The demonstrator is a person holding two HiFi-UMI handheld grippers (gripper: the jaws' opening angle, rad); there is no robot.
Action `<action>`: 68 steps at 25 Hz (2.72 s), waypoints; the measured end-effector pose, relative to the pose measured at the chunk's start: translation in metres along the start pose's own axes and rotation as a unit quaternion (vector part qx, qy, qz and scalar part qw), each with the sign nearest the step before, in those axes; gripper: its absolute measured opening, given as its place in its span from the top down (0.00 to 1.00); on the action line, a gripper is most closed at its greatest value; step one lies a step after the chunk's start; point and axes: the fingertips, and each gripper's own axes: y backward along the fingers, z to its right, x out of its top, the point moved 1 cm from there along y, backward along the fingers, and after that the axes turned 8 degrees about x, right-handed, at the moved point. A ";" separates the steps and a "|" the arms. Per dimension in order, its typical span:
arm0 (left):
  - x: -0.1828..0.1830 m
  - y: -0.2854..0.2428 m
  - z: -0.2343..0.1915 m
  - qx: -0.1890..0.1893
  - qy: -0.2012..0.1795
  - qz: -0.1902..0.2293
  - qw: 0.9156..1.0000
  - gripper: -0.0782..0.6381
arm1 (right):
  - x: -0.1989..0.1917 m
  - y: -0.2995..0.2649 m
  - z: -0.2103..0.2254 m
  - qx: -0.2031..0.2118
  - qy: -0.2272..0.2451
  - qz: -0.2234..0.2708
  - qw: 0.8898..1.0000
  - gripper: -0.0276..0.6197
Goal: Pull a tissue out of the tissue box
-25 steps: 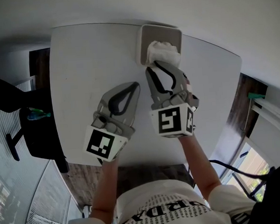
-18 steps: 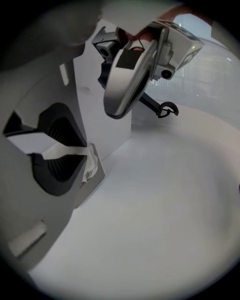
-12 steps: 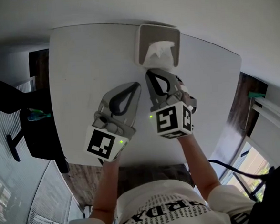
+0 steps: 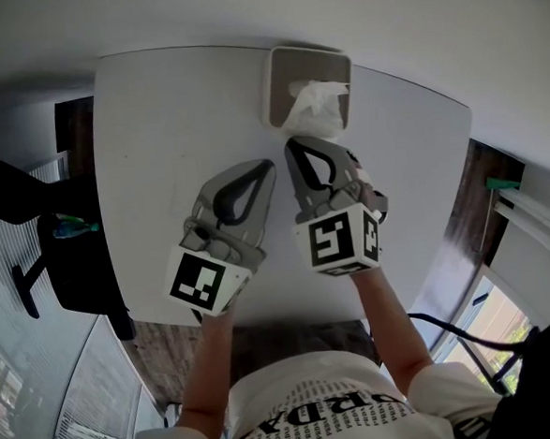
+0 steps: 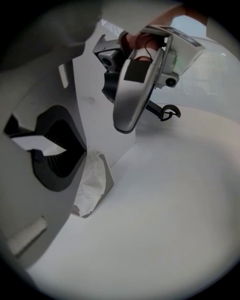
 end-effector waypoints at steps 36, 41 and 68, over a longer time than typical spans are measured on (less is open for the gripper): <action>0.114 0.089 0.115 -0.044 -0.091 0.033 0.994 0.90 | 0.105 0.200 0.028 -0.013 -0.142 0.183 0.973 0.94; 0.126 0.113 0.151 -0.049 -0.097 0.040 0.993 0.90 | 0.110 0.241 0.005 -0.006 -0.145 0.200 0.969 0.94; 0.155 0.144 0.229 -0.101 -0.103 0.061 0.988 0.90 | 0.128 0.351 -0.036 -0.043 -0.121 0.265 0.956 0.94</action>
